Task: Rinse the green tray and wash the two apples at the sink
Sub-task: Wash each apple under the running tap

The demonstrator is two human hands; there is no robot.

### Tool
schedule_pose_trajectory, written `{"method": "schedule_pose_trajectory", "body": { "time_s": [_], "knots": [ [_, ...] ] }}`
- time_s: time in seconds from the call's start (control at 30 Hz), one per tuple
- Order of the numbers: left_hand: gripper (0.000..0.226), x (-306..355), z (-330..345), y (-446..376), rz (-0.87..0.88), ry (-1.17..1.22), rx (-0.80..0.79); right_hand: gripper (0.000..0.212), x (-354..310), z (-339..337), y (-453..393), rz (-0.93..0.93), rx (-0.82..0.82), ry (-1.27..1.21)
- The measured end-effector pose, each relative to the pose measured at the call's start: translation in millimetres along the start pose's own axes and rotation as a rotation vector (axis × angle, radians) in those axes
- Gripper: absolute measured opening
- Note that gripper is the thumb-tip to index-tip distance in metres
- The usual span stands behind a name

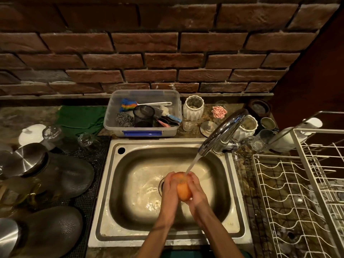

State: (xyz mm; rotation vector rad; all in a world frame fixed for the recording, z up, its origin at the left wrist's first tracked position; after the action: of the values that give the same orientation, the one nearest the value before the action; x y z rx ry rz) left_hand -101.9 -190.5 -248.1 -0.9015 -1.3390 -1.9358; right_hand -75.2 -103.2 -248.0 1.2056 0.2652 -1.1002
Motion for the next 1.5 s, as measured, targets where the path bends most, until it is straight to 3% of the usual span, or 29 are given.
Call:
{"method": "schedule_pose_trajectory", "body": {
  "time_s": [0.13,0.27,0.43,0.57,0.8,0.97,1.1,1.27,1.5],
  "knots": [
    [0.023,1,-4,0,-0.012,0.030,0.016,0.057,8,-10,12,-0.012,-0.117,0.063],
    [0.025,-1,-3,3,-0.028,-0.002,-0.036,0.041,6,-11,18,-0.025,-0.085,0.090],
    [0.036,-7,-11,12,-0.031,-0.110,-0.136,0.037,3,-9,22,-0.018,0.018,0.047],
    [0.018,-5,-17,21,-0.078,-0.104,-0.123,0.029,4,-9,35,0.073,0.040,-0.029],
    [0.039,-4,-16,56,-0.311,-0.047,-0.163,0.043,-4,-15,73,0.270,-0.046,0.120],
    [0.030,1,-15,83,-0.080,0.033,-0.120,0.038,0,-15,93,0.035,-0.039,0.194],
    [0.032,4,-15,98,-0.195,-0.007,-0.154,0.037,-1,-12,103,0.191,-0.045,0.205],
    [0.034,-2,-20,121,-0.114,-0.111,-0.190,0.024,8,-13,124,0.055,-0.050,0.285],
    [0.061,-21,-30,152,-0.061,-0.142,-0.281,0.050,38,-31,156,-0.020,-0.103,0.236]
  ]
}}
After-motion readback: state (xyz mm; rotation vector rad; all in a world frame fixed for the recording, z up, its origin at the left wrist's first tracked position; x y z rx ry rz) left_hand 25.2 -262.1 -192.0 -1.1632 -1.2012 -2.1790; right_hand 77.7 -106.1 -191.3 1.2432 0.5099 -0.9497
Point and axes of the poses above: each hand's wrist, its own y-axis away from the middle knuckle, its own z-axis out of the palm, x = y × z, the point moved 1 cm from there along -y, towards the middle knuckle, and after that the axes turned 11 degrees about -x, right-handed, at the moved point
